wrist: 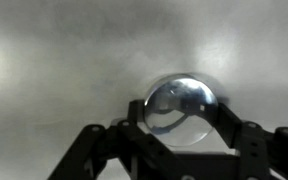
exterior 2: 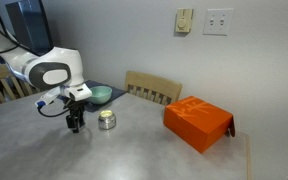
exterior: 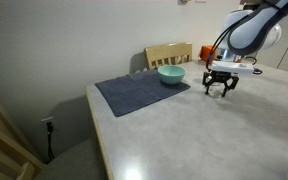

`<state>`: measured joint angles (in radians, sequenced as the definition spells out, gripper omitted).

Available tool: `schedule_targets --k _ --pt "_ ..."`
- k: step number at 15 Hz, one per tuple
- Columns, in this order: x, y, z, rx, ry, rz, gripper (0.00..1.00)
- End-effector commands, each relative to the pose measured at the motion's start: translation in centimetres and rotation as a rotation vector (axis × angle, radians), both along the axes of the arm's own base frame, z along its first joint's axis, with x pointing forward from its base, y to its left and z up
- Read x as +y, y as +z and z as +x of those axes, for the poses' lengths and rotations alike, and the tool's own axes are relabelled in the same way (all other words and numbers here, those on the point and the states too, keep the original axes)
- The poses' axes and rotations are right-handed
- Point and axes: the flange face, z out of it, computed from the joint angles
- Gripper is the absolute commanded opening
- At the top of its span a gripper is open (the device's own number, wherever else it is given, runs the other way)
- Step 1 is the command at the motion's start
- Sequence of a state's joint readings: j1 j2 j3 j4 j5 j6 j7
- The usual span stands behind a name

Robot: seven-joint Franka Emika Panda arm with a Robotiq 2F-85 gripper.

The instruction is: Put the lid on the silver object, remove it, then put it back again.

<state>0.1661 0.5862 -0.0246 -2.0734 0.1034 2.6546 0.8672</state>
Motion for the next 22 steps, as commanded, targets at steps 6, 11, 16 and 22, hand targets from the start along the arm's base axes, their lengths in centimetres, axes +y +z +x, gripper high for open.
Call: schedule_targets --k 6,11,16,22 --pt "-0.3 -0.4 -0.2 -0.014 0.015 -0.018 1.00" --pt "0.0 0.3 -0.2 -0.051 0.019 -0.022 1.00" --pt "0.5 1.3 -0.2 -0.102 0.022 -0.028 1.00" --pt "0.8 1.5 0.5 -0.089 -0.011 -0.034 1.00"
